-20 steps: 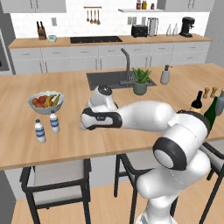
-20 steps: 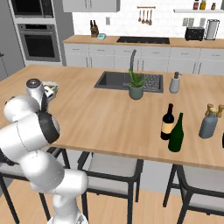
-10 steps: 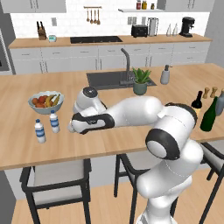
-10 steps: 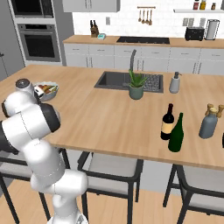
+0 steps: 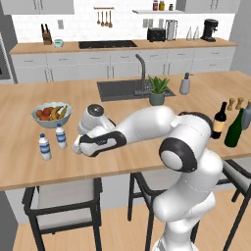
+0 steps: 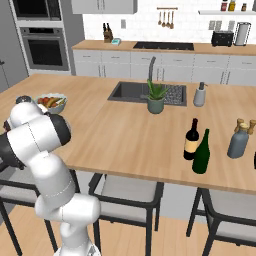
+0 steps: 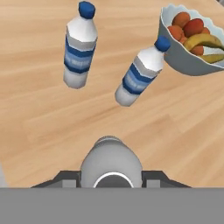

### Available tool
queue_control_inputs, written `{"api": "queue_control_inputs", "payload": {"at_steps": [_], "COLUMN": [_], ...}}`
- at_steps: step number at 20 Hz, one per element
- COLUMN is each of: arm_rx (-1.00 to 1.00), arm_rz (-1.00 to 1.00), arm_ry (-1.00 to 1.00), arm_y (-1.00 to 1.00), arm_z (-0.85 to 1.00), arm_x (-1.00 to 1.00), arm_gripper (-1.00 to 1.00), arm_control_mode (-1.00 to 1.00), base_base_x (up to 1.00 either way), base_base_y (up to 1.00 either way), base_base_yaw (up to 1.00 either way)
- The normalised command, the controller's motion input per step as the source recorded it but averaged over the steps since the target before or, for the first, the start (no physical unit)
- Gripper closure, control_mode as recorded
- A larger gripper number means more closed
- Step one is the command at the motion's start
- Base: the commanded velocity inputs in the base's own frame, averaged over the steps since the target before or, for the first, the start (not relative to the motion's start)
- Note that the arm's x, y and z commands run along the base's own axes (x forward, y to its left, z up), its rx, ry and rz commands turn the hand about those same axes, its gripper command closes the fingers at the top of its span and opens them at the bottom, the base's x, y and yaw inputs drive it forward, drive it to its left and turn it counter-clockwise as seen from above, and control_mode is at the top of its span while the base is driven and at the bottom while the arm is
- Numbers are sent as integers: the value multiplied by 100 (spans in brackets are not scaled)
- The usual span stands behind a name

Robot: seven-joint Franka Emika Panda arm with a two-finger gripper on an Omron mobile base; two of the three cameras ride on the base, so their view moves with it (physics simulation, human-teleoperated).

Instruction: Move the plastic bottles in the middle to the plastics group, and the glass bottles in the middle to the glass group.

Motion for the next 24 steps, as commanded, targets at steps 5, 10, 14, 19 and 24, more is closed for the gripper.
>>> {"api": "queue_control_inputs", "payload": {"at_steps": [5,10,14,19,24], "arm_rx": [0,0,0,0,0], "arm_rz": [1,3,3,2,2], "arm_ry": [4,6,4,0,0], "arm_y": [3,5,7,8,9], "arm_z": [-31,-30,-31,-29,-42], "arm_x": [1,7,9,12,1], "arm_gripper": [100,100,100,100,100], "arm_control_mode": [-100,-100,-100,-100,-100], "base_base_x": [0,0,0,0,0], "base_base_y": [0,0,0,0,0], "base_base_yaw": [0,0,0,0,0]}}
